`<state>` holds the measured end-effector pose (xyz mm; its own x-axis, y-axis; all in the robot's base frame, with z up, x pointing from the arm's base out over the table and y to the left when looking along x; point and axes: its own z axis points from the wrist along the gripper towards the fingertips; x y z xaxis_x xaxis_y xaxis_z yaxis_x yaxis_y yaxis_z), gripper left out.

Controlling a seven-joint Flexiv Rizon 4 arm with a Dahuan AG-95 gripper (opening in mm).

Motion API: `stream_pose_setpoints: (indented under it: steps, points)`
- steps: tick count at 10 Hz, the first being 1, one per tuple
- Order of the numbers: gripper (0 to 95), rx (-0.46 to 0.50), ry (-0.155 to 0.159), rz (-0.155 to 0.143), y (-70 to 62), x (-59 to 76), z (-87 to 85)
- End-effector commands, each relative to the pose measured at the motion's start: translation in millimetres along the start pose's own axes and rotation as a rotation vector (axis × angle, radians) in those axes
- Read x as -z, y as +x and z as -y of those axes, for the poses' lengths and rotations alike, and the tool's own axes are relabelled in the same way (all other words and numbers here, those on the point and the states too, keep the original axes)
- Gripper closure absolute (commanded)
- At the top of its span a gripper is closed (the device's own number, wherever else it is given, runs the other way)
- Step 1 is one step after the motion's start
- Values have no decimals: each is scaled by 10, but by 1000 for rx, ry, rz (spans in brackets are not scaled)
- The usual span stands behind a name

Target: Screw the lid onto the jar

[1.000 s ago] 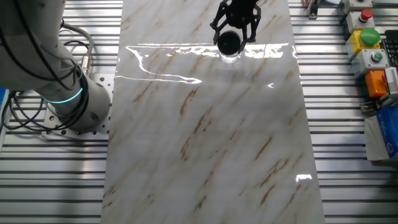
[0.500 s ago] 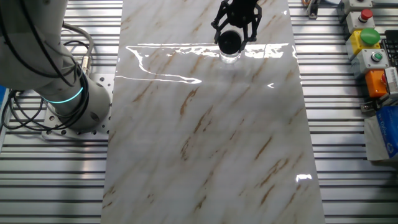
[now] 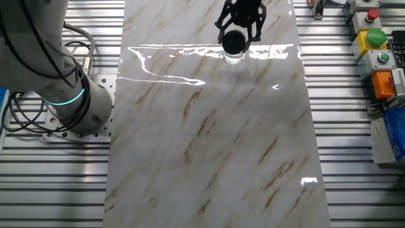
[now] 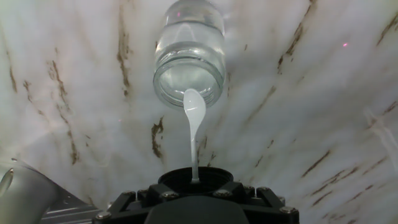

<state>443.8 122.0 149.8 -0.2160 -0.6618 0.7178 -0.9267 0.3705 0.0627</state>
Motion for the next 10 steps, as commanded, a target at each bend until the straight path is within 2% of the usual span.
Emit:
stream_pose_setpoints:
  steps: [1, 2, 6, 10]
  points:
    - [950, 2, 2, 0, -3, -1, -3]
    - [950, 2, 3, 3, -6, 0, -1]
    - [950, 15, -7, 52, -6, 0, -1]
    - [950, 20, -6, 53, -6, 0, -1]
